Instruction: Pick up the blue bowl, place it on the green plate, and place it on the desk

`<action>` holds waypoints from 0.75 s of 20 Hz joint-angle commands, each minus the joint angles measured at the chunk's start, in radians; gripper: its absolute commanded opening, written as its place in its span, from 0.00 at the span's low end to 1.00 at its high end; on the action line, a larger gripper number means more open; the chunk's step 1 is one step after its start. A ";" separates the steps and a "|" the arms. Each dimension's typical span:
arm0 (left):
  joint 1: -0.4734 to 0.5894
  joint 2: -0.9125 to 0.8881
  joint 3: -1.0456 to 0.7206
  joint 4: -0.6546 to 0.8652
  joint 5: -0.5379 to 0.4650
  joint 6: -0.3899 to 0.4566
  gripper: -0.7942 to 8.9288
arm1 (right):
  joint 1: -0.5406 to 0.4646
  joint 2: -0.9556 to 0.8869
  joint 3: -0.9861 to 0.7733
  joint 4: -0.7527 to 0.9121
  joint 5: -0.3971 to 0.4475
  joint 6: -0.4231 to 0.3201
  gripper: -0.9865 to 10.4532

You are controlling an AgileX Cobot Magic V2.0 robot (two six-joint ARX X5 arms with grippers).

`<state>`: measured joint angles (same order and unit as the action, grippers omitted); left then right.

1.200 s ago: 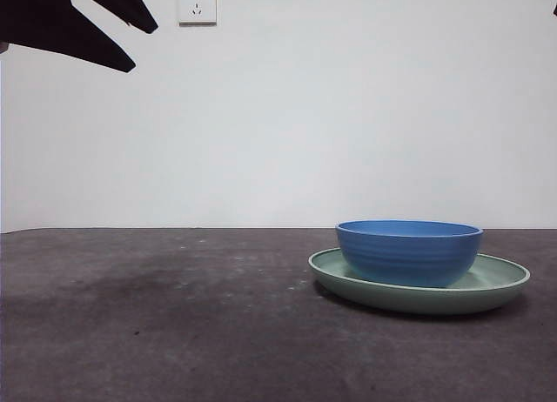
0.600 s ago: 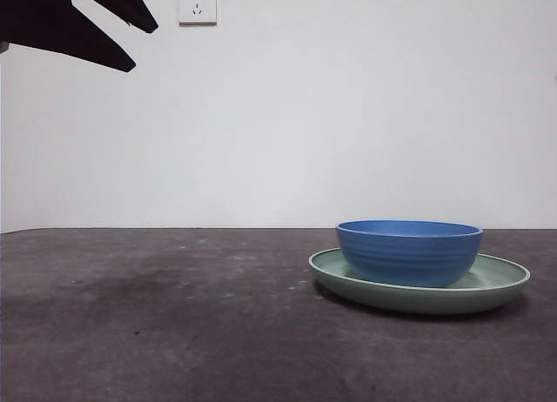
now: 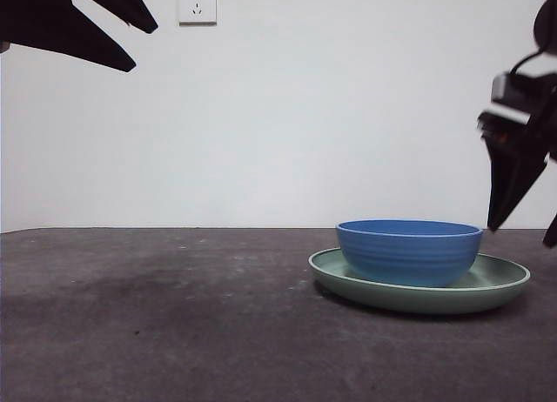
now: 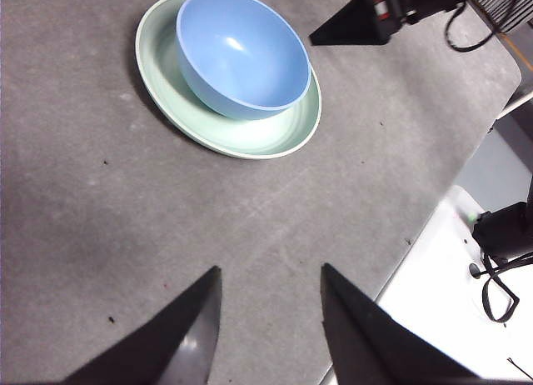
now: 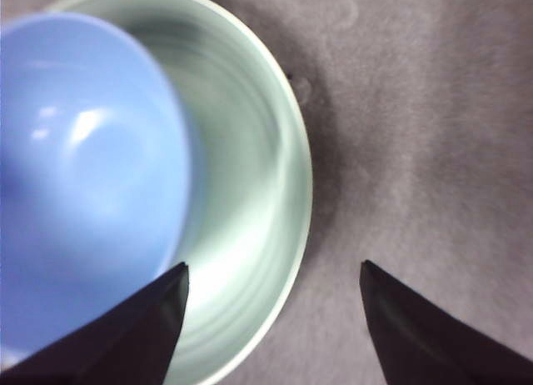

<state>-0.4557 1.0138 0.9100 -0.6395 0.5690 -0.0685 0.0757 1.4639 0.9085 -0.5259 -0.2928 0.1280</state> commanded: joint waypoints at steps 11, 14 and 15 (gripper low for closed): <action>-0.005 0.005 0.012 0.010 0.005 0.012 0.28 | 0.000 0.156 0.015 0.134 -0.026 0.006 0.16; -0.005 0.005 0.012 0.007 0.005 0.011 0.28 | 0.000 0.176 0.015 0.133 -0.027 0.014 0.16; -0.005 0.005 0.012 0.007 0.005 0.011 0.28 | 0.000 0.180 0.015 0.133 -0.027 0.014 0.16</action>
<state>-0.4557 1.0138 0.9100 -0.6395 0.5690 -0.0685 0.0757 1.6260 0.9085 -0.3992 -0.3176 0.1341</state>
